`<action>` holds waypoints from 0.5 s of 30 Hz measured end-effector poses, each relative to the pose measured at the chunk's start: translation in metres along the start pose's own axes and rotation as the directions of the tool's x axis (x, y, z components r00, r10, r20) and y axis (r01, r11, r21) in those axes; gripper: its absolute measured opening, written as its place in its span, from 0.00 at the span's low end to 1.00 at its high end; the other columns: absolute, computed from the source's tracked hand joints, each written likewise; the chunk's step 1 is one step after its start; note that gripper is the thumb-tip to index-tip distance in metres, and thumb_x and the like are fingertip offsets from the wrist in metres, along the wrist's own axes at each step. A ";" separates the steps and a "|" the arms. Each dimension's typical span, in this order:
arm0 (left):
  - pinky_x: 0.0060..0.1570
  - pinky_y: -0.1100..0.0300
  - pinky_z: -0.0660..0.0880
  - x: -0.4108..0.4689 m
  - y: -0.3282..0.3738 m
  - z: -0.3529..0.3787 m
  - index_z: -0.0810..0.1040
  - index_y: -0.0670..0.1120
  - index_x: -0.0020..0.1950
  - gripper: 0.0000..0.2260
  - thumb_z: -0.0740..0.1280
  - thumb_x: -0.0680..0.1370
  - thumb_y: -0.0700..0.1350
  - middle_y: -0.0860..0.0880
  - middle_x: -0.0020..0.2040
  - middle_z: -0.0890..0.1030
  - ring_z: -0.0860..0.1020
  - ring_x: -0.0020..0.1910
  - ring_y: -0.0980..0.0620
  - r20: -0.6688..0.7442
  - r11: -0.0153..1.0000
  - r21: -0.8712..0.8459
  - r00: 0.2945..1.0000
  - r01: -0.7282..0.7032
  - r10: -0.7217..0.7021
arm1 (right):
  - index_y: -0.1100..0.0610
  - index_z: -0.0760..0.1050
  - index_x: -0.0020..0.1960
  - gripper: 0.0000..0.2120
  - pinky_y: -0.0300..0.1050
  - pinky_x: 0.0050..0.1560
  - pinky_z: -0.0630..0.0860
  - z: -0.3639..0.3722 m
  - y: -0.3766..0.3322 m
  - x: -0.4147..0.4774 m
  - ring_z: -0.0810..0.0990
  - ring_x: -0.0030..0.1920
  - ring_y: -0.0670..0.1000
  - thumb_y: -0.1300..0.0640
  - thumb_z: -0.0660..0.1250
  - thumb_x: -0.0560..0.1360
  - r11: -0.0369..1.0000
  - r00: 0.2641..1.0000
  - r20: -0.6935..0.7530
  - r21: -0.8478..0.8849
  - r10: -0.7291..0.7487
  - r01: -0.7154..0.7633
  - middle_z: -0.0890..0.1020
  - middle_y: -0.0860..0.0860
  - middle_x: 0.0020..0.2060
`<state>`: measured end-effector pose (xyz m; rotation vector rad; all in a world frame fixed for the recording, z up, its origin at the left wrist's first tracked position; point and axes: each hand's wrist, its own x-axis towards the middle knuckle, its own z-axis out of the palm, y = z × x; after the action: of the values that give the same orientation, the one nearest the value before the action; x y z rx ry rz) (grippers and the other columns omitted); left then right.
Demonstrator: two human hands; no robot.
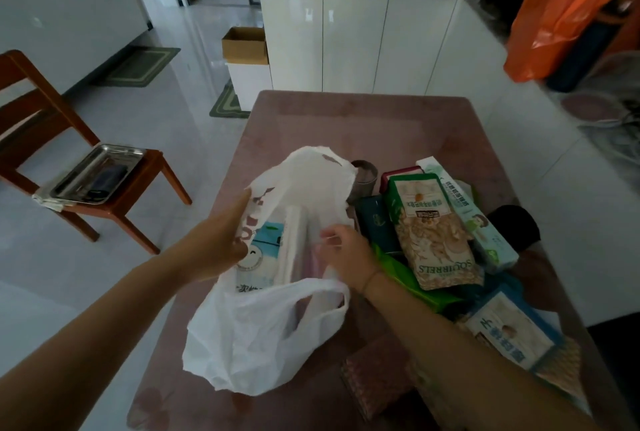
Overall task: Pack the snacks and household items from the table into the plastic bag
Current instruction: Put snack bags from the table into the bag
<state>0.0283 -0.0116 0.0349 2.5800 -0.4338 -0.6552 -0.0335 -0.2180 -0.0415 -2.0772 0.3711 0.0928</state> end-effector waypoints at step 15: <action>0.44 0.55 0.80 -0.018 0.011 0.009 0.38 0.62 0.73 0.43 0.68 0.74 0.42 0.52 0.74 0.61 0.74 0.63 0.48 -0.022 0.981 -0.196 1.000 -0.004 0.000 | 0.60 0.79 0.53 0.26 0.56 0.62 0.75 -0.139 0.122 0.074 0.79 0.56 0.60 0.49 0.80 0.60 0.810 0.792 -0.171 0.107 0.586 -0.576 0.81 0.60 0.57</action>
<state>0.0065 -0.0171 0.0394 2.3979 -0.3462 -0.6345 -0.0118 -0.4105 -0.0872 -1.8576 1.1242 0.2448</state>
